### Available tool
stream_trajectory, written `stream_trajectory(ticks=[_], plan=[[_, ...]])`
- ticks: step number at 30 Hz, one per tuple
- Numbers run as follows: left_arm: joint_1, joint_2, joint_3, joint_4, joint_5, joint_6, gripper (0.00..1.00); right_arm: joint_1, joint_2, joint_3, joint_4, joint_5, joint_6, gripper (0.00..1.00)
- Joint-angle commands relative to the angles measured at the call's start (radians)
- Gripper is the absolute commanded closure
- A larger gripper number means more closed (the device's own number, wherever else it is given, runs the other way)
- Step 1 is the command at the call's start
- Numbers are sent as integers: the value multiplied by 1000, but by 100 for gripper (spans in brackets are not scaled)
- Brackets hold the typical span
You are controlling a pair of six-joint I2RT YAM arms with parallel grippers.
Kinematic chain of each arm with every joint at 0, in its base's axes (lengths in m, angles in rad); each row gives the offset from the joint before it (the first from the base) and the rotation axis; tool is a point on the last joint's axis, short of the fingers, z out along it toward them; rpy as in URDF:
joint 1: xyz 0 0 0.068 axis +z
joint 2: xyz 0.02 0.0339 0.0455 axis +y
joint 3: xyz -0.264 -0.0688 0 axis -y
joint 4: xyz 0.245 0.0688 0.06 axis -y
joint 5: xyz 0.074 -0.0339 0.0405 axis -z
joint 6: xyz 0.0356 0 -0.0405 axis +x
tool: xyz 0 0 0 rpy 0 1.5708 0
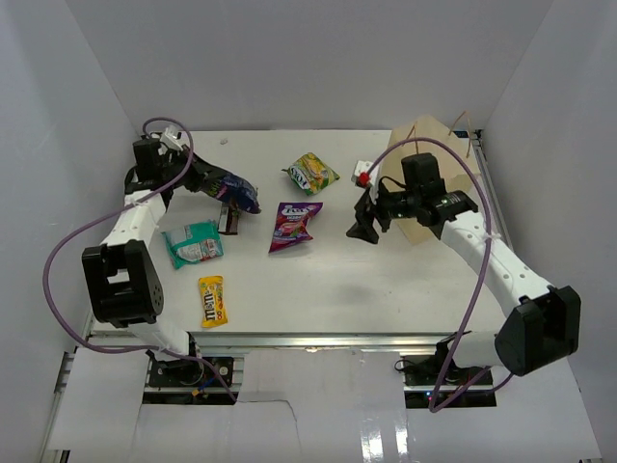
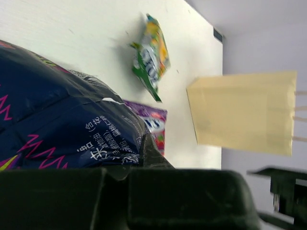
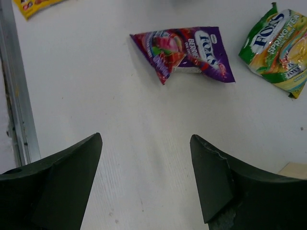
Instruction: Place the snacks into the paper bag
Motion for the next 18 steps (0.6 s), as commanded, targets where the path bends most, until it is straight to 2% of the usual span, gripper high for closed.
stream_trajectory(ticks=[1,3,5,7,8,10,12,14,18], plan=[[-49,-123,-12,77,162,73,100,32,75,100,241,78,355,21],[-82,-145,-11,42,151,105,100,52,118,168,268,79,483,20],[-101,-177,-17,3,147,103,100,74,156,206,287,59,519,17],[-123,-209,-41,0,128,71,100,132,167,240,304,59,489,16],[-170,-220,-49,-3,119,59,100,158,167,245,308,125,472,15],[-191,-247,-77,-1,105,21,100,244,173,257,310,216,435,11],[-216,-258,-94,-1,95,-10,100,326,184,256,315,389,446,4],[-231,-271,-110,0,78,-62,100,383,193,249,327,529,456,2],[-261,-292,-149,2,52,-147,100,523,211,214,393,684,443,7]])
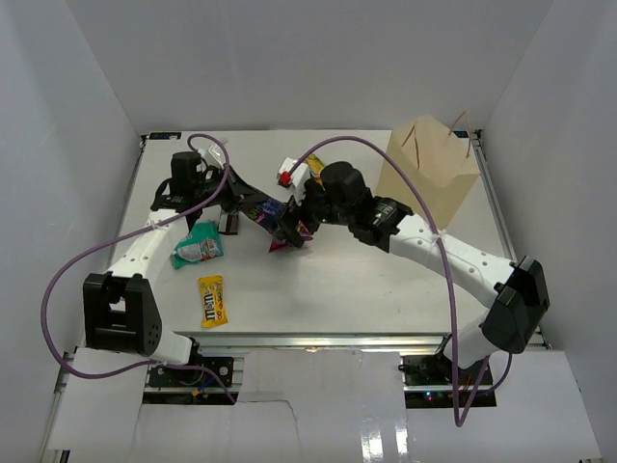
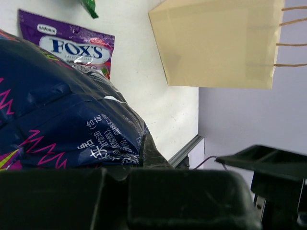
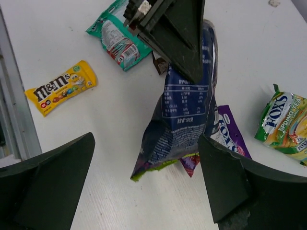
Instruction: Place the snacks into the paper bag
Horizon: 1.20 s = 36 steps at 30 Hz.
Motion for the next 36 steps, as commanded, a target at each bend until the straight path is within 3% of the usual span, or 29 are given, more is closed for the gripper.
stream_trajectory(ticks=[1,5,17,20,25,26,29,32,34,36], plan=[[-13,-88,0,86,-5,-108,100,72,26,-14,109,245,2,7],[-30,-106,0,86,-1,-148,100,109,92,27,152,458,-8,6],[-70,-152,-23,99,16,-217,100,126,250,99,192,523,-49,0],[-71,-170,-27,100,19,-221,100,125,252,108,192,506,-58,25],[-73,-186,-34,108,28,-243,100,126,229,84,189,457,-72,58],[-73,-192,-35,114,30,-249,100,125,223,82,179,454,-74,73],[-73,-201,-30,120,33,-266,100,125,203,71,161,426,-83,91],[-71,-203,-20,126,48,-272,94,125,183,70,146,377,-104,92],[-71,-206,-4,131,53,-272,79,119,170,78,118,327,-115,92],[-71,-210,11,128,59,-267,72,105,163,90,81,275,-132,92]])
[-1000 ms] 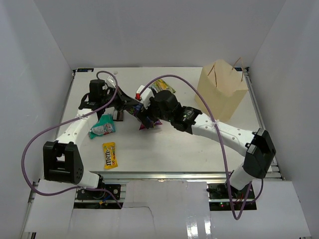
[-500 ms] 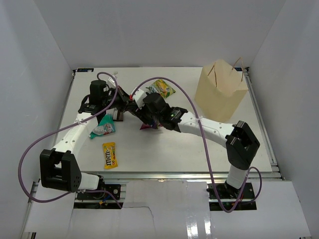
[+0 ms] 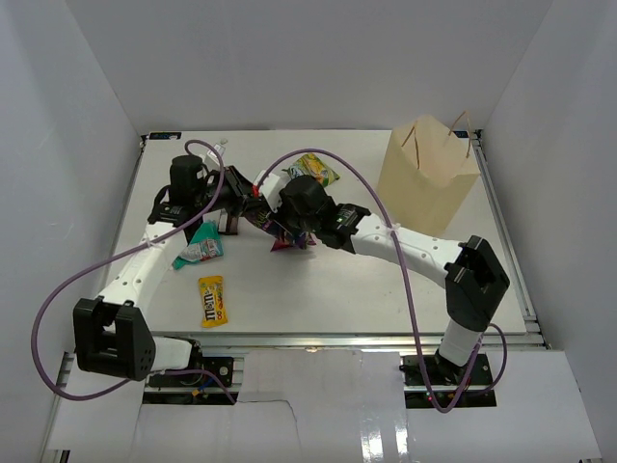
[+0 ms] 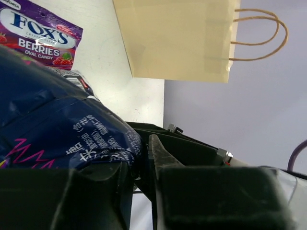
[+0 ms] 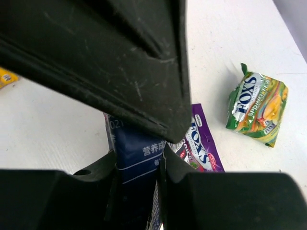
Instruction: Place the snacks into the paper bag
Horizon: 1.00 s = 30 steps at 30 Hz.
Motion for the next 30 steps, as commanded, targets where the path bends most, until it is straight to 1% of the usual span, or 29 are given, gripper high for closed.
stream_trajectory(ticks=[1,2,3,4,6,7,8,9,10,11,13,15,19,22,25,30], plan=[[-3,-87,72,98,72,-13,71,-25,-77,39,-24,-141,-38,92],[-3,-88,82,82,69,-4,71,-39,-80,60,-38,-190,-42,92],[-5,-97,106,57,58,28,55,-52,-83,70,-61,-248,-53,92],[-3,-104,120,4,49,48,54,-84,-93,80,-70,-281,-56,92],[-2,-122,146,-47,19,93,53,-120,-99,114,-98,-353,-74,92],[-2,-142,157,-70,8,137,52,-140,-103,123,-119,-411,-79,92],[-2,-153,175,-104,-1,159,34,-169,-108,131,-129,-433,-85,92],[-2,-163,181,-112,-5,182,32,-181,-109,143,-138,-452,-93,92],[-3,-176,194,-132,-18,226,19,-195,-113,145,-149,-482,-93,92],[-3,-196,218,-168,-27,246,10,-212,-120,143,-150,-491,-93,92],[-2,-211,246,-216,-63,301,9,-230,-128,140,-156,-517,-96,92],[-2,-234,276,-238,-84,327,2,-243,-143,139,-158,-531,-91,92],[0,-266,287,-277,-135,366,2,-270,-171,148,-156,-569,-87,92],[0,-297,244,-297,-188,369,2,-312,-195,185,-156,-604,-67,92],[0,-335,171,-310,-247,357,2,-345,-223,267,-158,-632,-38,92],[0,-383,97,-308,-299,341,2,-463,-270,431,-161,-674,43,92]])
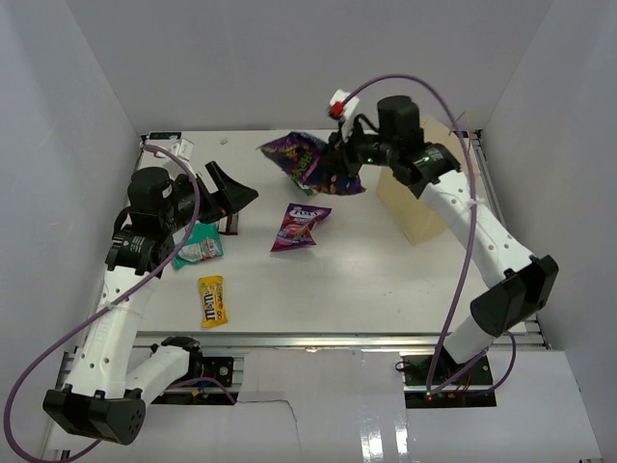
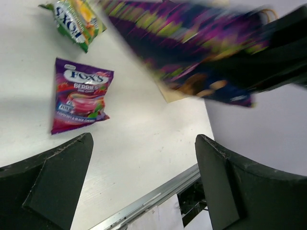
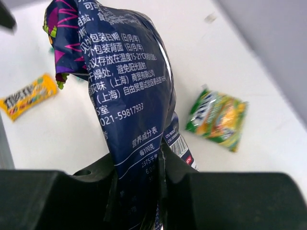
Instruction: Place the snacks into the paper bag
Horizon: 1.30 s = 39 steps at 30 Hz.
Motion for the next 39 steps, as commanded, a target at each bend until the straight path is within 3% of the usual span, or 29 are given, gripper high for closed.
stream_trajectory(ticks=[1,10,14,28,39], plan=[[2,-53,-32,-18,-66,5,2,-111,-146,190,180,-82,76,92],[2,-89,-78,-19,-98,5,2,-392,-141,446,232,-76,199,92],[2,-95,-92,-18,-100,9,2,-509,-126,473,247,-82,228,92],[0,-155,-156,-38,-109,12,2,-691,-218,154,264,-122,312,92],[2,-187,-176,-44,-104,8,2,-733,-307,-32,266,-69,404,92]])
